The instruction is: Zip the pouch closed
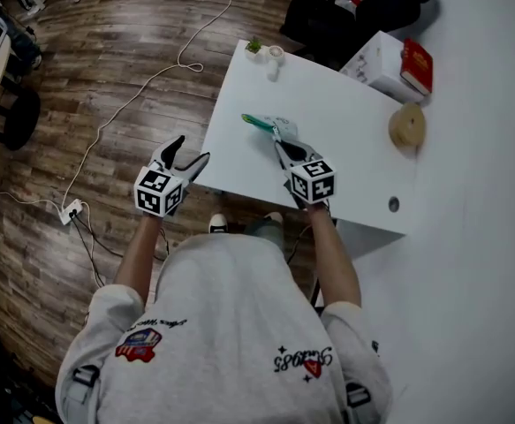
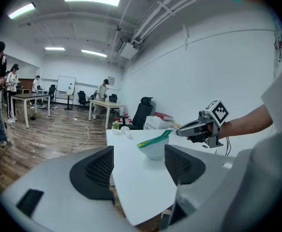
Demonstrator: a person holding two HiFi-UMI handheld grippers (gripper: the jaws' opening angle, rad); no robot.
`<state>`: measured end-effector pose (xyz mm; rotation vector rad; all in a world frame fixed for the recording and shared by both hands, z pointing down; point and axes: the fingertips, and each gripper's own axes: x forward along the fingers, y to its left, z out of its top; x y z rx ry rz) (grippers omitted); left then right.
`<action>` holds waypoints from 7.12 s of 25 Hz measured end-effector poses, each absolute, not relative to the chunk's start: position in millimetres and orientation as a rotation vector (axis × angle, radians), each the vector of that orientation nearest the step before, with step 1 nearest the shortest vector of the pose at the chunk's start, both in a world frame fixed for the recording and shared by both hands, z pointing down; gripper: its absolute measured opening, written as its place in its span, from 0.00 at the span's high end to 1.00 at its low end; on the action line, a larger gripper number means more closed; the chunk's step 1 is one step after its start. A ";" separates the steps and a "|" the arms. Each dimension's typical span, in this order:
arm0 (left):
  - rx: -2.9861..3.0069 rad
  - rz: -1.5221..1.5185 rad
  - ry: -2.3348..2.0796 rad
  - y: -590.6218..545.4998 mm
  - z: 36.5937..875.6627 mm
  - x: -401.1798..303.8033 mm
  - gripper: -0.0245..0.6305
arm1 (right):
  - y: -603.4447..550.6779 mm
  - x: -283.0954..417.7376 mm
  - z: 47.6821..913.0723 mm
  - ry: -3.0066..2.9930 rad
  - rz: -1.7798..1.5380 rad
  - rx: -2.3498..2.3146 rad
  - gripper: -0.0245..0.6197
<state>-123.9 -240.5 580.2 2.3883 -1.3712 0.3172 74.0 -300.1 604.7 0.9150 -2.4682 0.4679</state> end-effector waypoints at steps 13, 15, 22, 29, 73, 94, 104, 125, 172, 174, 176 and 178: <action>2.532 0.295 -1.182 -264.1 552.7 -68.0 0.47 | -289.0 94.5 537.1 -2.565 0.402 0.961 0.95; 2.558 0.278 -1.102 -261.5 548.9 -56.3 0.47 | -281.8 94.0 524.8 -2.601 0.382 0.923 0.95; 2.583 0.156 -0.902 -255.2 531.1 -31.4 0.47 | -262.6 90.9 498.8 -2.622 0.274 0.835 0.95; 2.555 -0.003 -0.573 -235.6 509.8 -2.8 0.48 | -254.9 88.5 494.3 -2.600 0.196 0.823 0.95; 1.999 -0.286 0.001 -210.7 498.6 68.7 0.64 | -169.3 73.2 500.6 -2.567 0.077 0.530 0.94; 2.275 -0.217 -0.211 -220.8 494.9 53.3 0.95 | -181.7 59.6 509.8 -2.569 0.104 0.558 0.94; 2.436 -0.152 -0.347 -230.5 492.3 47.2 0.95 | -193.4 52.7 511.8 -2.570 0.106 0.589 0.95; 2.494 -0.103 -0.522 -253.6 504.6 39.4 0.95 | -203.4 50.5 514.2 -2.584 0.147 0.596 0.95; 2.467 0.018 -0.626 -258.4 529.0 35.0 0.95 | -193.4 58.5 511.6 -2.644 0.227 0.618 0.95; 2.473 0.020 -0.620 -258.4 528.4 33.1 0.95 | -193.1 59.1 511.9 -2.645 0.231 0.613 0.95; 2.479 0.025 -0.627 -259.0 529.0 31.7 0.95 | -192.5 59.0 512.6 -2.647 0.237 0.608 0.95; 2.473 0.029 -0.647 -260.5 531.8 28.9 0.95 | -191.3 58.1 512.7 -2.653 0.241 0.602 0.95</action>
